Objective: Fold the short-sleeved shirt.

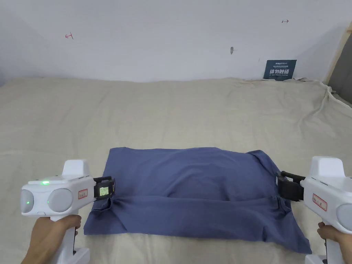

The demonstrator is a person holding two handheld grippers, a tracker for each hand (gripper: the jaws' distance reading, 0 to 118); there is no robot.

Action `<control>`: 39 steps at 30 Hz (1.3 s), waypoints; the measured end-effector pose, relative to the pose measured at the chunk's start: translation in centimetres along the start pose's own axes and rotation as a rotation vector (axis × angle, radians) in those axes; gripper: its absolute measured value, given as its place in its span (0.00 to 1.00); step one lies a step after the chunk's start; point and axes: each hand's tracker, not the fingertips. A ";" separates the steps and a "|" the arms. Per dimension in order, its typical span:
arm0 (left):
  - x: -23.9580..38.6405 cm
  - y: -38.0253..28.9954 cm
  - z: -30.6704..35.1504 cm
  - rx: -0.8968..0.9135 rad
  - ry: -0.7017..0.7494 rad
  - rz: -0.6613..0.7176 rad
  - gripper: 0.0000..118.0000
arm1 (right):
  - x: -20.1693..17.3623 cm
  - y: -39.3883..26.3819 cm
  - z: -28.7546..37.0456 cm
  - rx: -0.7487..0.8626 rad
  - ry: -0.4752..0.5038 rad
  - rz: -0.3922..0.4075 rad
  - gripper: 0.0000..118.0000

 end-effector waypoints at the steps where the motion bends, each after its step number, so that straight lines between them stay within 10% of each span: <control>1: -0.1 -0.4 0.6 0.006 -0.001 -0.002 0.65 | -0.1 -0.2 0.7 0.009 0.000 0.000 0.53; 7: 0.2 -3.5 2.7 0.040 -0.006 -0.033 0.03 | -1.1 -2.1 3.6 0.074 -0.026 0.025 0.00; 25: -1.0 -3.9 -3.2 -0.268 -0.068 0.050 0.00 | -1.0 -3.3 3.3 0.012 0.014 0.003 0.00; 27: -1.4 -3.6 -4.7 -0.287 -0.046 0.050 0.08 | -0.6 -3.4 2.6 0.005 0.013 0.003 0.00; 31: -2.4 -3.6 -8.0 -0.370 -0.010 0.064 0.79 | -0.4 -3.6 1.8 -0.013 0.017 -0.002 0.00; 39: -3.5 -5.1 -10.1 -0.437 0.058 0.028 0.74 | 0.0 -4.3 0.9 -0.049 0.018 -0.017 0.00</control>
